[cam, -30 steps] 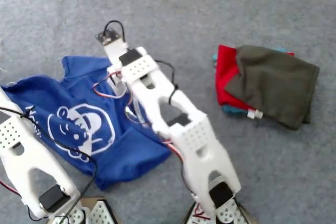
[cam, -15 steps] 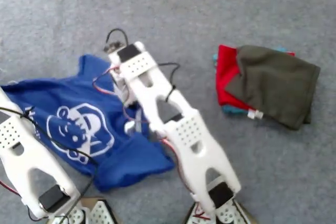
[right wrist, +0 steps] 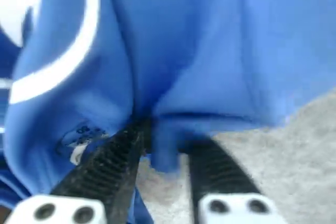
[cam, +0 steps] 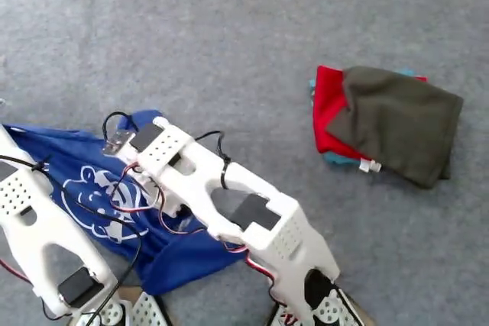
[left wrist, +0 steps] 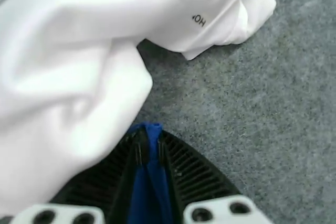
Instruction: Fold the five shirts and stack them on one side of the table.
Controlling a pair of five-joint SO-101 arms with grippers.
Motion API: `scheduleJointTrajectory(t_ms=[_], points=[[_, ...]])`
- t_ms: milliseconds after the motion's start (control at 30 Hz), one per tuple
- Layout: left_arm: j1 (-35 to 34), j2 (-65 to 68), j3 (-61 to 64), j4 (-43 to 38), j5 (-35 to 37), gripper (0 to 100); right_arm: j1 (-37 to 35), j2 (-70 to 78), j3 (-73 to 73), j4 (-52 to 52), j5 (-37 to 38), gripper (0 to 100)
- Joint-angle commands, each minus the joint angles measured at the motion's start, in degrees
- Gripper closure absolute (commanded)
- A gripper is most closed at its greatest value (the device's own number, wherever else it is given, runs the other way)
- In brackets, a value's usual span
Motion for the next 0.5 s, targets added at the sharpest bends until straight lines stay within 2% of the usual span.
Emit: scheduleJointTrajectory(t_ms=[0, 200, 400, 467], points=[[0.13, -1.41, -3.03, -1.14, 0.09, 97, 0.18, -5.23, -1.36, 3.43, 0.79, 64.5], [0.13, -1.41, -3.03, -1.14, 0.09, 97, 1.85, -13.85, -11.12, 10.55, 4.40, 67.8], [0.13, -1.41, -3.03, -1.14, 0.09, 97, 14.24, -15.25, -25.36, 10.46, 5.63, 69.1], [0.13, -1.41, -3.03, -1.23, 0.09, 97, 15.74, -13.58, -29.23, 10.37, 5.63, 69.1]])
